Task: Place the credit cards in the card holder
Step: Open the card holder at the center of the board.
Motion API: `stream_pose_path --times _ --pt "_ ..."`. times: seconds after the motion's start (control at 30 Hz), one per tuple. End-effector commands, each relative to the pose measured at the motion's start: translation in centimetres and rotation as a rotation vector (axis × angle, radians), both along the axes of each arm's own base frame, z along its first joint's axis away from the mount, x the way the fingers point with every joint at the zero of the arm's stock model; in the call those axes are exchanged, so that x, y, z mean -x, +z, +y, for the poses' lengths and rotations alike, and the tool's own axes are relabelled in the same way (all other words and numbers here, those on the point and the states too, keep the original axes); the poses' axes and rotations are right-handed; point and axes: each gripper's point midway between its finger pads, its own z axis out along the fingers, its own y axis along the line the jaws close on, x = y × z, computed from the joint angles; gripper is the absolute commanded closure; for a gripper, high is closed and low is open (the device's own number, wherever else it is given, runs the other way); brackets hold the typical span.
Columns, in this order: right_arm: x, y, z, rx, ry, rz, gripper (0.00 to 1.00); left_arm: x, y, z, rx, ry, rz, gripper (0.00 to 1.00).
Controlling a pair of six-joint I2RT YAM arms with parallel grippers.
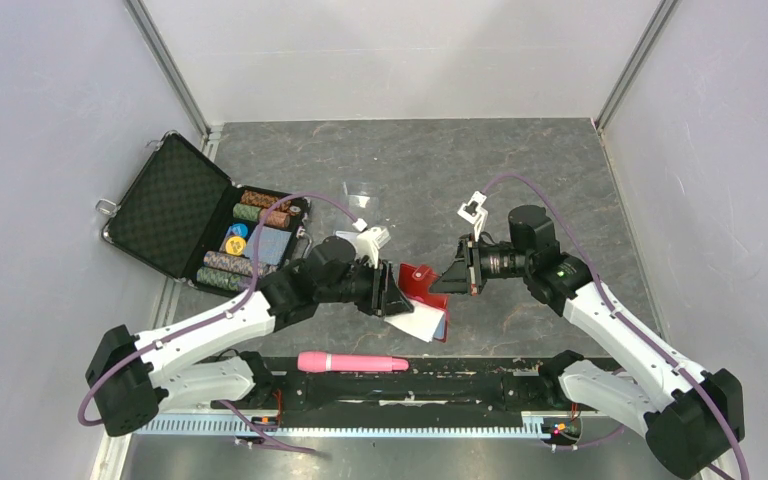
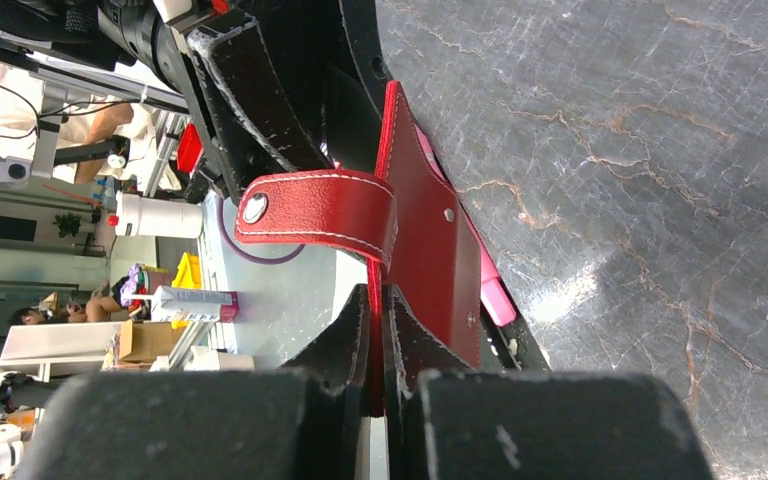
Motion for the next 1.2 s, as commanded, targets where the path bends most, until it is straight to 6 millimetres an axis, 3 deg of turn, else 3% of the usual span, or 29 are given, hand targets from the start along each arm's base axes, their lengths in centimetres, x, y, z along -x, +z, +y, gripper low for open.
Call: stream_pose_path --times 0.0,0.57,0.83,0.93,1.17 --pt "-0.9 2.0 0.3 -0.046 -0.008 -0.079 1.00 1.2 4.4 -1.2 0.189 -0.052 -0.016 0.54" --pt "-0.2 2.0 0.0 -0.077 -0.016 -0.050 1.00 2.0 10.4 -0.9 0.500 -0.046 -0.080 0.31" --pt "-0.7 2.2 0.1 -0.096 -0.042 -0.023 1.00 1.5 11.9 -0.1 0.565 -0.017 -0.099 0.25" --pt "-0.7 2.4 0.2 -0.105 -0.041 -0.021 1.00 1.0 11.5 0.2 0.552 0.004 -0.104 0.22" --pt "-0.4 2.9 0.4 -0.132 -0.024 -0.016 1.00 0.2 8.3 -0.5 0.388 -0.024 -0.125 0.21"
